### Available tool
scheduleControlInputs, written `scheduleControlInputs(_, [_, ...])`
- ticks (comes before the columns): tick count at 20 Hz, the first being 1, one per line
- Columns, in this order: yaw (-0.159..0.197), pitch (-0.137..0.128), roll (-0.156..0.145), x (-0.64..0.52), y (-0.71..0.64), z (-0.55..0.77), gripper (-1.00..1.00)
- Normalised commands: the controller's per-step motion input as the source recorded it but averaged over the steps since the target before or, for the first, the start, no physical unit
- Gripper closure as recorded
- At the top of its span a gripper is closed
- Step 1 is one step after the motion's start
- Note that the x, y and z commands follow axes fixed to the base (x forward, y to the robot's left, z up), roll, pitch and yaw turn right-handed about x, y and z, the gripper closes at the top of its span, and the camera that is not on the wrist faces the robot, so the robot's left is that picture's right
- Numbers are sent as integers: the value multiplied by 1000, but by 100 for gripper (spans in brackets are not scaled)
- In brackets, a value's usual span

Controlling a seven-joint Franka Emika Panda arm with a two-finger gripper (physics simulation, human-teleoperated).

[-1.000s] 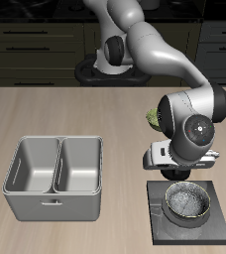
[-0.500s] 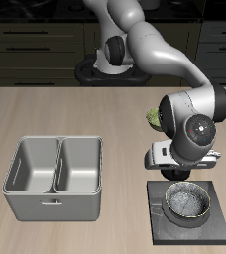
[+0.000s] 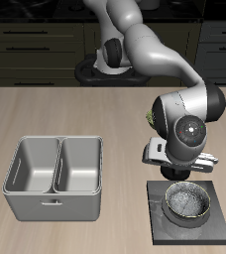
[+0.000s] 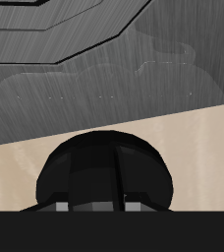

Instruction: Place the black bowl on the flat stove and turn on the flat stove

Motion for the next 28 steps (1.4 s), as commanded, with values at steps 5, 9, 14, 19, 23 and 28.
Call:
scheduleControlInputs(5, [-239, -72, -4, -132, -118, 242, 100])
scheduleControlInputs(9, [-351, -53, 14, -92, -135, 188, 100])
scheduleControlInputs(14, [-321, -70, -10, -57, -173, 112, 100])
scheduleControlInputs(19, [-159, -31, -18, -70, -104, -35, 100])
scheduleControlInputs(23, [-167, -30, 15, -11, -11, -20, 100])
scheduleControlInputs(28, [-91, -66, -14, -81, -83, 130, 100])
